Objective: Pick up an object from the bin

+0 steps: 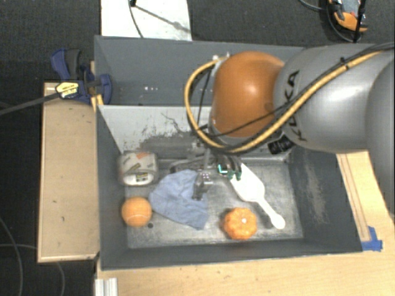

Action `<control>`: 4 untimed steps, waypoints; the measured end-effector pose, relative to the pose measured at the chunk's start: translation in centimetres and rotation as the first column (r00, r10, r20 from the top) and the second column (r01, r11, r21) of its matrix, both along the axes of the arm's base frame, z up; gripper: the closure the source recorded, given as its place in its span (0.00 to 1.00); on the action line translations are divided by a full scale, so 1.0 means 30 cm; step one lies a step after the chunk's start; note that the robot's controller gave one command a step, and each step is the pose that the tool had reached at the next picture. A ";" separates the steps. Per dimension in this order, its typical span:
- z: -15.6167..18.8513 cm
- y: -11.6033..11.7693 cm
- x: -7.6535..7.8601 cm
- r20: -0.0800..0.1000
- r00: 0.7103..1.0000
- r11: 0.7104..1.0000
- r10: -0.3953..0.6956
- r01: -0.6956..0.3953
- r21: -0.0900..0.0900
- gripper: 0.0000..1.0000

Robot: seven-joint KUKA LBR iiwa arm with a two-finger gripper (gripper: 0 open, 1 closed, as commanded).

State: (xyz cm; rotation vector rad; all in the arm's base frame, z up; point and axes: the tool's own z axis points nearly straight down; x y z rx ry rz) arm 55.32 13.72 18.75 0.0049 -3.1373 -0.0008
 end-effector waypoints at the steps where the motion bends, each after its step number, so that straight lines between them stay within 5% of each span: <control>1: 0.012 -0.002 0.006 0.007 1.000 1.000 -0.004 0.004 0.001 0.00; 3: -0.370 0.040 0.090 0.023 0.987 0.987 0.160 -0.160 0.003 0.00; 4: -0.245 0.026 0.087 0.004 0.969 0.969 0.246 -0.246 0.000 0.00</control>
Offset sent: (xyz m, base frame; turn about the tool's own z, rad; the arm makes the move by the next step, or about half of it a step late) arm 0.0188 0.0099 -0.1175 -0.2015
